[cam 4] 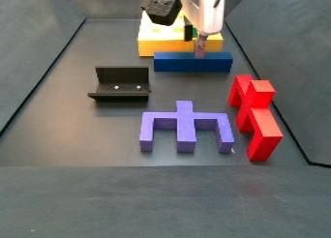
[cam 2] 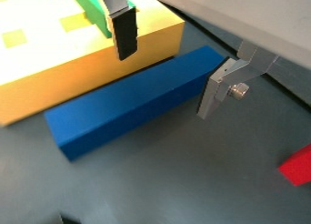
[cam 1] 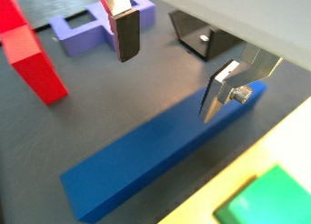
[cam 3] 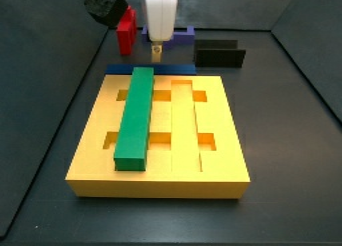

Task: Pick up the blue object. Move up. Move to above the board. Insert the blue object.
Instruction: Pick up the blue object.

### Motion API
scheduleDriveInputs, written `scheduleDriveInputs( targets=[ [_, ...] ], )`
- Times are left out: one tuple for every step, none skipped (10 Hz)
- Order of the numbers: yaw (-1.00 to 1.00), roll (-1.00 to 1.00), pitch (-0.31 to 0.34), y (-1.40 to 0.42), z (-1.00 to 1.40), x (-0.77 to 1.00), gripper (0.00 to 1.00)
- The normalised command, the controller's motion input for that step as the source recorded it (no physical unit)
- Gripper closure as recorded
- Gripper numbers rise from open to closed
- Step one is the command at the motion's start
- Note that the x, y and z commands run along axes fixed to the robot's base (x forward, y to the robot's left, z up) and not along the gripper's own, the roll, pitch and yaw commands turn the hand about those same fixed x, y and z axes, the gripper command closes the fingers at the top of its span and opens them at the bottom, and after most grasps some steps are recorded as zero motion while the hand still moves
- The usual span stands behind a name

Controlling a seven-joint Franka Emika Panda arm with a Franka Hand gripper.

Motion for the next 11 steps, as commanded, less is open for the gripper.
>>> scheduleDriveInputs(
  targets=[
    [-0.26, 0.0, 0.0, -0.01, -0.23, 0.0, 0.0],
    [-0.24, 0.0, 0.0, 0.0, -0.26, -0.02, 0.0],
    [-0.11, 0.05, 0.0, 0.0, -0.25, -0.09, 0.0],
    [0.0, 0.07, -0.014, -0.09, -0.24, -0.18, 0.0],
    [0.0, 0.05, -0.027, -0.11, -0.24, -0.16, 0.0],
    [0.0, 0.0, 0.0, -0.07, -0.21, 0.0, 0.0],
    [-0.04, 0.05, 0.0, 0.0, -0.21, 0.0, 0.0],
    [-0.14, 0.05, 0.0, 0.0, -0.24, 0.0, 0.0],
    [-0.18, 0.02, 0.0, 0.0, -0.26, 0.0, 0.0],
    [-0.21, 0.0, 0.0, 0.0, -0.25, -0.02, 0.0],
    [-0.32, 0.0, -0.001, -0.01, -0.24, 0.0, 0.0]
  ],
)
